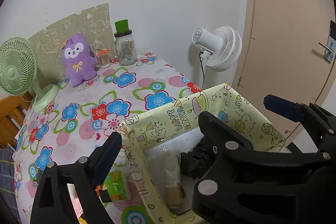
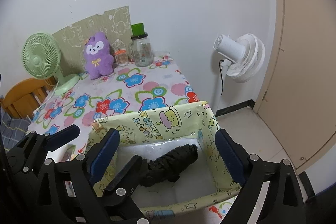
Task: Organize soft objects
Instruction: 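Lower the roll into the box with the left tool while the right tool releases the umbrella inside, then open both tools and withdraw them up out of the box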
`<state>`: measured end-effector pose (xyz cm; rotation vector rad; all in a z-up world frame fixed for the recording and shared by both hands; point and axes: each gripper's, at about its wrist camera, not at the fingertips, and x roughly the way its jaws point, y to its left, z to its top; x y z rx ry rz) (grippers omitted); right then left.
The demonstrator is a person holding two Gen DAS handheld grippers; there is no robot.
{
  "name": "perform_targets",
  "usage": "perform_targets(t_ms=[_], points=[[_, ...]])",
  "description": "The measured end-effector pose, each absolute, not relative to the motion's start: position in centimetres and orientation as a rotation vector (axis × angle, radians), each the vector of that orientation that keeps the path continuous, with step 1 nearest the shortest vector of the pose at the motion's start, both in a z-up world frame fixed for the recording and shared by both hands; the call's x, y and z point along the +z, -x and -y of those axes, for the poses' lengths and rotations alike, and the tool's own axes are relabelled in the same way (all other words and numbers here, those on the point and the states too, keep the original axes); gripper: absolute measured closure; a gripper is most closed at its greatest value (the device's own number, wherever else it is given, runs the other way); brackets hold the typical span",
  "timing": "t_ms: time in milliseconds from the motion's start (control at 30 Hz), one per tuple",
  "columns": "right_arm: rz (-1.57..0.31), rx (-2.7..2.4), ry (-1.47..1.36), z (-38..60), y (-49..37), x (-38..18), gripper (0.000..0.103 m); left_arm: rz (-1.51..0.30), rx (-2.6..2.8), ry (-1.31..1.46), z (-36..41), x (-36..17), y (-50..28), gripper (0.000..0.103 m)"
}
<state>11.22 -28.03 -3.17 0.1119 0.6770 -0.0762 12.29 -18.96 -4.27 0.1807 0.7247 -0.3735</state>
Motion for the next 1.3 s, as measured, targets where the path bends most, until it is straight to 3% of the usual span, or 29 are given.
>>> perform_targets(t_ms=[1300], points=[[-0.583,-0.049,-0.027,20.3,-4.4,0.3,0.006,-0.625,-0.303,-0.157,11.5,-1.3,-5.5,0.005]])
